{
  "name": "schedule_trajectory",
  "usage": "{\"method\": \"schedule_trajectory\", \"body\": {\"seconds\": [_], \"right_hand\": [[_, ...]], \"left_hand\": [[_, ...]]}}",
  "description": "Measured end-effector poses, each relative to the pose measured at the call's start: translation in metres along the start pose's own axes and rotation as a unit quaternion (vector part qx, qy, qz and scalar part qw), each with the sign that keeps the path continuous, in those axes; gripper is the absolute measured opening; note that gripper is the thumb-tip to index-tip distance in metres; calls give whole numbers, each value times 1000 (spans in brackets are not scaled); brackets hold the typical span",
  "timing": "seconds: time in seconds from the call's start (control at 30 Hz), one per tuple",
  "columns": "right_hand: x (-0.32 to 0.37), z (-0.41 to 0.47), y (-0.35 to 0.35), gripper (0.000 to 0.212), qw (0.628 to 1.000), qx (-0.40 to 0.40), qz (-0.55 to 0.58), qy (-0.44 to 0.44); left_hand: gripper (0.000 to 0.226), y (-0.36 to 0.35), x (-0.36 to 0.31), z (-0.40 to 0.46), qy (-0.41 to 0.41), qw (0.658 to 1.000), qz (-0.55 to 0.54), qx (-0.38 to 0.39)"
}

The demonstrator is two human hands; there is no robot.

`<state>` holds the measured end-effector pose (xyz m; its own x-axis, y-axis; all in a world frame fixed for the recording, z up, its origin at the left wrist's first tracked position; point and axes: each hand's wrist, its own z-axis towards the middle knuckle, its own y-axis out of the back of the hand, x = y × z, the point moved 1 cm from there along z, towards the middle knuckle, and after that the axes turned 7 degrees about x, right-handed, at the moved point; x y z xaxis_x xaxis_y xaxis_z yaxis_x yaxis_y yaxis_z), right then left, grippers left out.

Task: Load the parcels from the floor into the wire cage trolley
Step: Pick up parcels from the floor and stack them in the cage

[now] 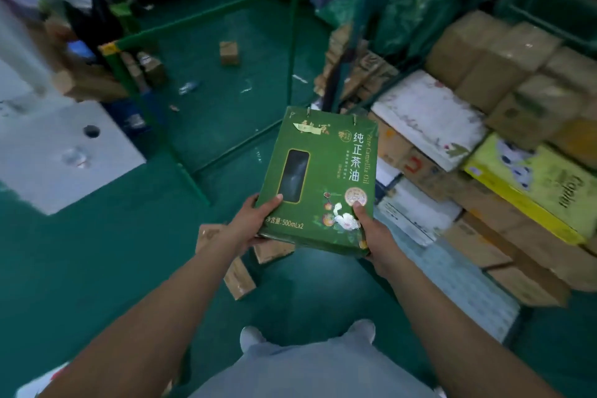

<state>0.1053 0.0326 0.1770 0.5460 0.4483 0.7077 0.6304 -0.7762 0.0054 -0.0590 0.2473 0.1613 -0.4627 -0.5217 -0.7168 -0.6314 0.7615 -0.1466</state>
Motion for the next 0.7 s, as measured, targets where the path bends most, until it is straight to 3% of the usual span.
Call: {"method": "schedule_trajectory", "body": {"seconds": [0.17,0.37,0.53,0.7], "right_hand": [[-18,1,117,104,996,-57,67,-4],[-27,-5,261,105,984,-118,128,23],[-31,-28,353,80,969,-175,171,32],[-47,-31,432,112,951,-211,223,27]], "left_hand": [[80,-118,-15,34,-6,995,69,70],[71,-272,-29,69,-18,980,139,141],[71,-385,-31,87,-26,964,184,188],[61,-476,-40,93,-31,944,233,234]]}}
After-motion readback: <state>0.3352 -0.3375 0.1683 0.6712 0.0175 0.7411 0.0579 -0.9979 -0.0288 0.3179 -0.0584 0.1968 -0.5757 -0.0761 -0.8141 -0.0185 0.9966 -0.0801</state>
